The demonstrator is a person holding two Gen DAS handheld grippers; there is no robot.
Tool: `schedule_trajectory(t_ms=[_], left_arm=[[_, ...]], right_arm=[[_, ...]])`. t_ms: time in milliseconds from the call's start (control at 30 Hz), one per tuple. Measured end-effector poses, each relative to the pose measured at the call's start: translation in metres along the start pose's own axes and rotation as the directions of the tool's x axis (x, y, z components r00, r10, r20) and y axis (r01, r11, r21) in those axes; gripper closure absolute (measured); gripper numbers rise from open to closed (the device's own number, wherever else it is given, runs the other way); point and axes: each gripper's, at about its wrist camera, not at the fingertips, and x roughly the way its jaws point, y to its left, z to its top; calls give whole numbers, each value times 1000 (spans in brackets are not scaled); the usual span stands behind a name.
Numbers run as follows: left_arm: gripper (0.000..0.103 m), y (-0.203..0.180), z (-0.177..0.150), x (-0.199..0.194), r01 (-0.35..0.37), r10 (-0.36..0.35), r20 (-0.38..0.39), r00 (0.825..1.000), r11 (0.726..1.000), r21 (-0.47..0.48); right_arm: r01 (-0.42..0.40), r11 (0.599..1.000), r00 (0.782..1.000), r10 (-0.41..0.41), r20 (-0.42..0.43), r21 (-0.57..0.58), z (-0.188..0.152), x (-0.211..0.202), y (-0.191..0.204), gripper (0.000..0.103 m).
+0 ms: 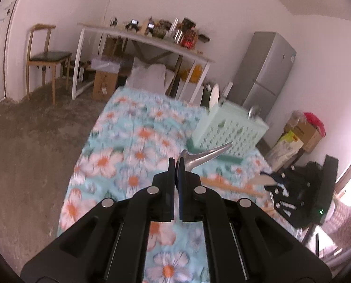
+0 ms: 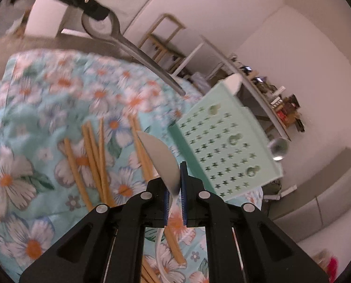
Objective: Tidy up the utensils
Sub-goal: 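Carry the metal fork into the holder and open the left tool, then lower the white plastic spoon into the holder and open the right tool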
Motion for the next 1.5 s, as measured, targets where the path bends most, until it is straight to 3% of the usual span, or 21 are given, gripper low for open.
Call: schedule_trajectory(t_ms=[200,367,533,600,733,833,900,1000,1100,1167,1233,1267,1400,1500], left_arm=[[101,-29,49,1,-52,42,87,995,993,108],[101,-70,88,24,-163,141,94,986,940,299],[101,-108,111,62,-264,269,64,961,821,506],[101,-127,119,79,-291,316,64,947,752,592],[101,-155,119,104,-278,358,44,933,635,721],[101,-175,122,131,-261,403,33,915,524,811],[101,-183,126,145,-240,426,8,905,495,835],[101,-194,131,165,-190,451,-53,891,475,859],[101,-205,137,178,-185,461,-66,885,477,859],[98,-210,143,182,-180,438,-76,896,512,840],[95,-210,151,182,-148,385,-116,915,591,793],[89,-209,157,182,-124,347,-143,927,643,756],[80,-202,168,185,-99,271,-156,950,733,672],[75,-193,180,175,-56,165,-143,976,822,567]], right_arm=[[33,974,993,-58,104,222,7,-40,-35,95],[6,943,982,-67,174,332,3,-58,-48,95],[-29,905,966,-84,244,425,-3,-73,-59,95],[-36,887,961,-95,259,461,-4,-73,-63,95],[-43,851,960,-110,256,524,-11,-68,-73,95],[-49,818,959,-121,255,573,-20,-66,-82,95],[-49,796,959,-130,250,603,-29,-65,-88,95],[-61,766,960,-130,247,640,-40,-64,-96,95],[-70,746,961,-127,244,662,-50,-61,-102,95],[-76,730,962,-125,242,679,-55,-59,-105,95],[-85,713,963,-120,240,696,-61,-56,-109,95],[-86,703,964,-119,236,706,-64,-55,-110,95],[-90,684,965,-118,232,724,-69,-52,-113,95],[-102,658,966,-114,233,746,-74,-50,-118,95]])
